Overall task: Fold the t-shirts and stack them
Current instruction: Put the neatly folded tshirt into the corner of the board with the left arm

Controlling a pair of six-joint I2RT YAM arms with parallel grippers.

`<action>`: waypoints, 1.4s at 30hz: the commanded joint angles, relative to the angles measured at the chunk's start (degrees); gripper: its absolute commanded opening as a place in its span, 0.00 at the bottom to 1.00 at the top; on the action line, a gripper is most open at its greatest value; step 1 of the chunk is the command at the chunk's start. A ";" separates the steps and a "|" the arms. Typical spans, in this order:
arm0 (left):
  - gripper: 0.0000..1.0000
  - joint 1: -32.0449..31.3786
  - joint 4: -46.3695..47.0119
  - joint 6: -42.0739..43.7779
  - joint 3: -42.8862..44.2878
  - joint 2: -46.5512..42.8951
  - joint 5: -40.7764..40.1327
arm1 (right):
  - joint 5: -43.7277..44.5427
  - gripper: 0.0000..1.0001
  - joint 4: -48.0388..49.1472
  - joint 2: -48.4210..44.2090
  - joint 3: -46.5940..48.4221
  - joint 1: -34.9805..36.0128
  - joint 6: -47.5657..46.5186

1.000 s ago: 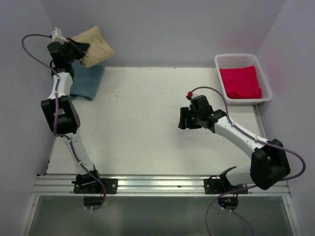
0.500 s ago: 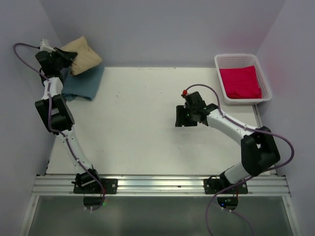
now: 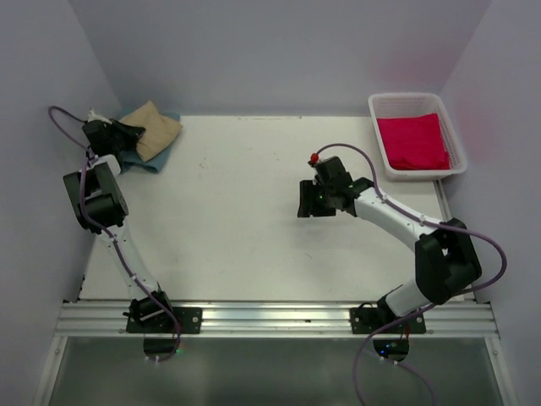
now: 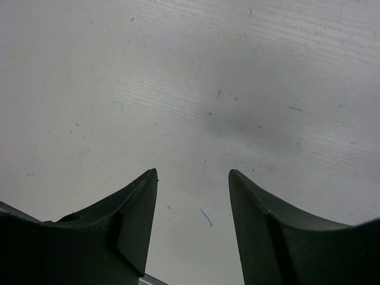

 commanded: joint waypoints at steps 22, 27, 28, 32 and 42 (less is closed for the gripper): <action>0.00 -0.50 13.60 1.92 1.83 -11.98 -12.32 | -1.53 0.55 -0.81 -6.91 -0.88 0.13 -0.26; 0.00 -1.81 17.38 0.42 -9.68 -8.74 -14.60 | -1.98 0.55 -0.99 -7.08 -0.53 0.21 -0.17; 0.00 -2.34 17.91 -0.45 -11.01 -8.20 -15.30 | -2.06 0.54 -1.07 -7.17 -0.44 0.13 -0.17; 0.00 -3.57 18.97 -3.70 -15.06 -4.60 -16.19 | -2.50 0.54 -1.25 -8.40 -0.97 0.13 -0.08; 0.00 -4.54 24.51 -13.54 -25.77 -7.66 -17.94 | -2.15 0.54 -1.16 -11.92 -3.43 0.13 -0.17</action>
